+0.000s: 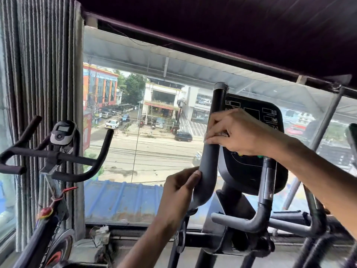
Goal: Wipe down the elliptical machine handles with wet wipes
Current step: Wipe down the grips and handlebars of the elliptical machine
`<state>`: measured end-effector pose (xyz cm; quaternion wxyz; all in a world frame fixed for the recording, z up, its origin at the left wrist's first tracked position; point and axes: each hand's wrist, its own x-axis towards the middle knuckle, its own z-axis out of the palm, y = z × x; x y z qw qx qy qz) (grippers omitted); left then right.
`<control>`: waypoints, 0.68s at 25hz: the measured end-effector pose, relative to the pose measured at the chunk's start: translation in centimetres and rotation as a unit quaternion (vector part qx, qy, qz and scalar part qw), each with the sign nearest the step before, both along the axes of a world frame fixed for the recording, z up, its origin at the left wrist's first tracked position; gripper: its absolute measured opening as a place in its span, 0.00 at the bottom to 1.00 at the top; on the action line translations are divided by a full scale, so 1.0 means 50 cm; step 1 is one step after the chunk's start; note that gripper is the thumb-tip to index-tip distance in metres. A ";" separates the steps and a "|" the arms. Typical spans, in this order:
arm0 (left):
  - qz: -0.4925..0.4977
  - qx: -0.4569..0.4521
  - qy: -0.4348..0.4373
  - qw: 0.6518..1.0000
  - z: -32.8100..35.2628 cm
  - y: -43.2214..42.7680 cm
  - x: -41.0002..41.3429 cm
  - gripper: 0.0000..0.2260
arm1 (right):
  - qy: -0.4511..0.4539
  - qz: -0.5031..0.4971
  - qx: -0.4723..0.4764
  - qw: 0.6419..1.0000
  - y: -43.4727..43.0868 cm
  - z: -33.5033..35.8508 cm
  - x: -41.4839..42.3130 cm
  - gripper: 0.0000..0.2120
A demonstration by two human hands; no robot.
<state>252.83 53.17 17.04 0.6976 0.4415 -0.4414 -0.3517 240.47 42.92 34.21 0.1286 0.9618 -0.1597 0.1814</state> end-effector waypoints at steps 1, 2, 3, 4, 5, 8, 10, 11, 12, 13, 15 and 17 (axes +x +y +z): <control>-0.004 0.002 -0.004 1.000 0.001 0.003 0.002 0.10 | -0.007 0.000 0.004 1.000 -0.003 0.002 -0.001 0.05; -0.006 0.005 -0.008 1.000 0.001 0.005 0.003 0.10 | -0.029 -0.003 -0.009 1.000 -0.011 0.001 0.002 0.05; -0.007 0.006 -0.011 1.000 0.002 0.008 0.004 0.11 | -0.067 -0.007 -0.038 0.997 -0.019 -0.003 0.007 0.04; -0.009 0.006 -0.013 1.000 0.002 0.011 0.006 0.11 | -0.111 -0.011 -0.070 0.991 -0.026 -0.012 0.014 0.04; -0.015 0.006 -0.012 1.000 0.001 0.013 0.008 0.11 | -0.147 -0.015 -0.090 0.985 -0.026 -0.026 0.018 0.03; -0.041 -0.012 -0.008 0.999 -0.005 0.017 0.012 0.11 | -0.139 -0.005 -0.069 0.988 0.001 -0.062 0.011 0.03; -0.048 -0.026 -0.005 0.998 -0.007 0.019 0.012 0.12 | -0.065 -0.004 -0.016 0.998 0.029 -0.063 -0.005 0.03; -0.048 -0.034 -0.008 0.998 -0.008 0.020 0.011 0.13 | -0.033 -0.011 0.006 0.999 0.037 -0.058 -0.010 0.04; -0.048 -0.042 -0.012 0.998 -0.009 0.020 0.010 0.13 | -0.018 -0.018 0.020 0.999 0.041 -0.050 -0.010 0.04; -0.047 -0.047 -0.013 0.998 -0.010 0.021 0.010 0.14 | -0.024 -0.021 0.014 0.999 0.039 -0.044 -0.006 0.03; -0.046 -0.049 -0.013 0.998 -0.010 0.024 0.009 0.15 | -0.078 -0.018 -0.054 0.995 0.027 -0.040 0.016 0.02; -0.049 -0.048 -0.014 0.998 -0.012 0.027 0.008 0.16 | -0.107 -0.038 -0.114 0.987 0.026 -0.042 0.042 0.03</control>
